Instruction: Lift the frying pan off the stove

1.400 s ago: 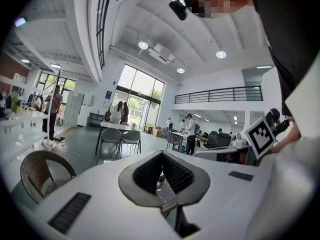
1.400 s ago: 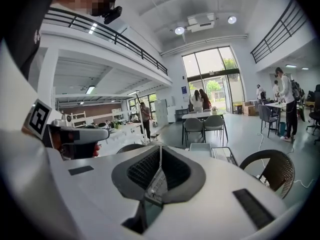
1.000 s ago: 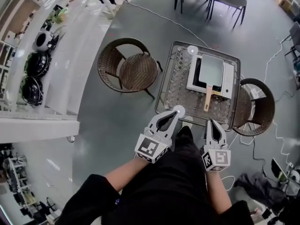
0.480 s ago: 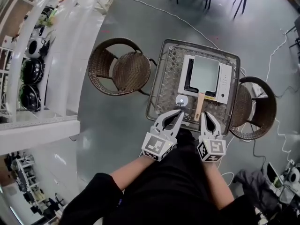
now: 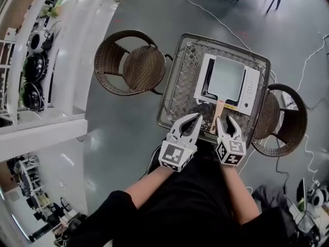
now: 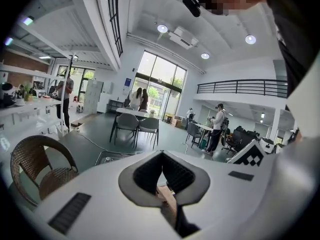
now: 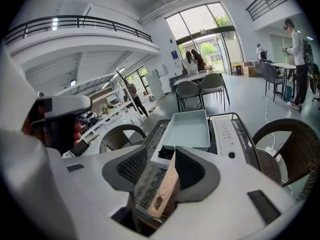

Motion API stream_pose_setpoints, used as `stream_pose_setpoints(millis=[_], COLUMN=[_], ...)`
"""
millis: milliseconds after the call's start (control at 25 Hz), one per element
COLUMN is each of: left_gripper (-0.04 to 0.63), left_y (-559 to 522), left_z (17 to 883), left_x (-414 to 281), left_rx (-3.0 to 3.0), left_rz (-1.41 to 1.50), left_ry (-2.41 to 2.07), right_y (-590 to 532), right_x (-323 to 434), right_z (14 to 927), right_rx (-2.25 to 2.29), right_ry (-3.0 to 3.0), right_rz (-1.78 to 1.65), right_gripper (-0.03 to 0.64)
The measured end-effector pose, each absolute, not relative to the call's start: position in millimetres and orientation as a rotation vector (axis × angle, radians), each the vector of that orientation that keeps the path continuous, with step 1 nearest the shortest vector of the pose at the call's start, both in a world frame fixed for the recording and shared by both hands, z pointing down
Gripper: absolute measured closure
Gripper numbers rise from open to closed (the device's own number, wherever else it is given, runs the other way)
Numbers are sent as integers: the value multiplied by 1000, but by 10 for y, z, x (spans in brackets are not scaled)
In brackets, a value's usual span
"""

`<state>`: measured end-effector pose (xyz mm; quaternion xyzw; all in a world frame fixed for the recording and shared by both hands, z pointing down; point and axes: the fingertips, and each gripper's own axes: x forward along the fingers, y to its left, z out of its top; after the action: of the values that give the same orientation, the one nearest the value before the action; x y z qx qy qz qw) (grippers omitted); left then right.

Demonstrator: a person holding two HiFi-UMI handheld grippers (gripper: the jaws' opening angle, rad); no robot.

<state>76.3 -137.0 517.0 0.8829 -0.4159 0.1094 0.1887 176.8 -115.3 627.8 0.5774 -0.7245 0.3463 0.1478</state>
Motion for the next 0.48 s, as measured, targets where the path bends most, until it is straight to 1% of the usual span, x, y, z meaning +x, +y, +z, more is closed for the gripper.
stream_pose_setpoints(millis=[120, 280, 360, 480], left_gripper=[589, 589, 589, 589], left_y=[-1479, -1520, -1528, -1578], left_z=[5200, 5248, 5312, 5406], left_x=[719, 791, 802, 747], left_rx=[2467, 2490, 2481, 2446], left_rz=[304, 324, 338, 340], left_ry=[-1201, -1157, -1150, -1165], right_y=[-1224, -1281, -1340, -1421], right_x=[1784, 1805, 1801, 1780], right_z=[6528, 6875, 6965, 7064], right_rx=[1656, 1716, 1716, 1682], right_ry=[-2024, -1904, -1885, -1890], right_rz=[1069, 1339, 1362, 1305], right_gripper=[417, 408, 405, 405])
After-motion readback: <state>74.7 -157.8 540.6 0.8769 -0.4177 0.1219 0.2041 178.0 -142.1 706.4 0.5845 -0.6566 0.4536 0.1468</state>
